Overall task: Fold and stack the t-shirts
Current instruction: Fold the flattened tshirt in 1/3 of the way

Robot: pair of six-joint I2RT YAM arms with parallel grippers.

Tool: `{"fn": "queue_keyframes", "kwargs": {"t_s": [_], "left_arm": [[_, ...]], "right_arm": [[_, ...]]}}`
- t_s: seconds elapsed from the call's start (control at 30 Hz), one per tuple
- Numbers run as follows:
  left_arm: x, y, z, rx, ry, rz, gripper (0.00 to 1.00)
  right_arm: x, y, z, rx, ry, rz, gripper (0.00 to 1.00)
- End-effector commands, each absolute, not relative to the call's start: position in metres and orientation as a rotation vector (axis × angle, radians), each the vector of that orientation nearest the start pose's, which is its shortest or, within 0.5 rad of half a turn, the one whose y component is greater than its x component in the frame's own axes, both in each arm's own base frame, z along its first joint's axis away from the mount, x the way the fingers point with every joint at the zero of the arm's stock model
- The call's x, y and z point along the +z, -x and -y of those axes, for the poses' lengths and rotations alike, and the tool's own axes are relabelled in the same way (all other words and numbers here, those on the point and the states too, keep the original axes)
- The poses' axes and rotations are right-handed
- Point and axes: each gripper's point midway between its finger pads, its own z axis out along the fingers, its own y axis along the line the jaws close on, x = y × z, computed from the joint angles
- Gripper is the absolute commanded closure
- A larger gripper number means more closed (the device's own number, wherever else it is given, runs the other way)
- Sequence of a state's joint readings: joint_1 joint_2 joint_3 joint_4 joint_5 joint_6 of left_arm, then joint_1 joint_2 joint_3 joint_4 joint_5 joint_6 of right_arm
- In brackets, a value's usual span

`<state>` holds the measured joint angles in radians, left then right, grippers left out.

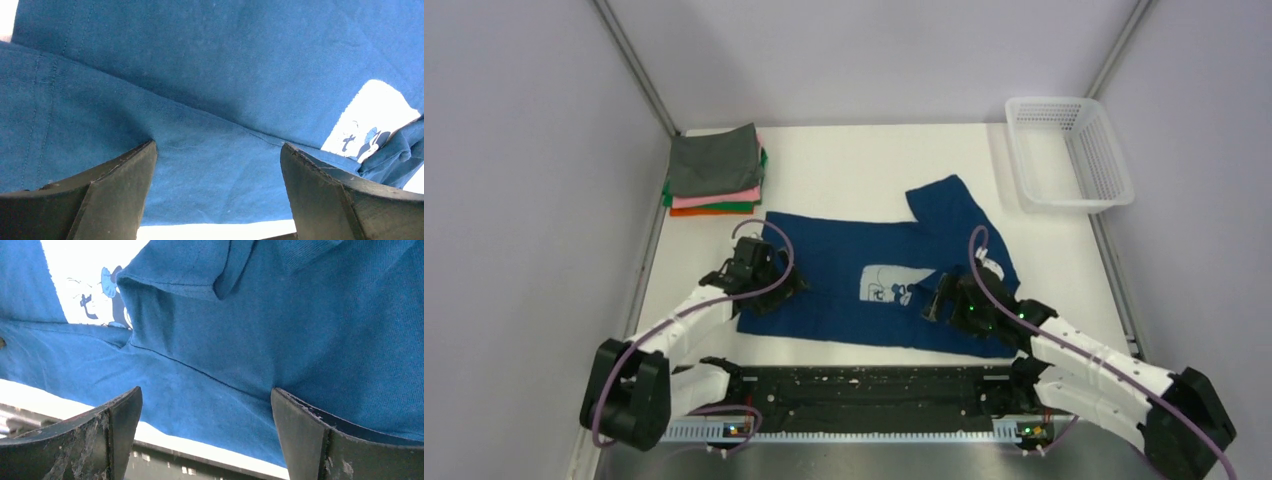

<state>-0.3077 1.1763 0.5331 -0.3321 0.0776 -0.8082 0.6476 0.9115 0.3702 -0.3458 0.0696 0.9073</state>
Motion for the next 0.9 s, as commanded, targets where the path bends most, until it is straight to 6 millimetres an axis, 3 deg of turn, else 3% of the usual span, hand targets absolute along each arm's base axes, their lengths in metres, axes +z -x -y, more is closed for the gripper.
{"fn": "queue_keyframes", "kwargs": {"t_s": [0.0,0.2,0.43,0.67,0.87], "left_arm": [[0.019,-0.171,0.106,-0.405,0.713,-2.718,0.01],[0.035,-0.156,0.115,-0.496,0.699,-2.692,0.01],[0.061,-0.164,0.112,-0.491,0.66,-2.628,0.01],[0.094,-0.199,0.106,-0.427,0.615,-2.508,0.01],[0.102,-0.22,0.118,-0.484,0.582,-2.465,0.01]], "right_arm": [[0.011,-0.107,-0.123,0.38,-0.566,-2.726,0.01],[0.026,-0.113,-0.118,0.342,-0.493,-2.693,0.01],[0.071,-0.154,-0.16,0.546,-0.243,-2.539,0.01],[0.059,-0.181,-0.179,0.522,-0.218,-2.508,0.01],[0.062,-0.212,-0.188,0.466,-0.207,-2.433,0.01]]}}
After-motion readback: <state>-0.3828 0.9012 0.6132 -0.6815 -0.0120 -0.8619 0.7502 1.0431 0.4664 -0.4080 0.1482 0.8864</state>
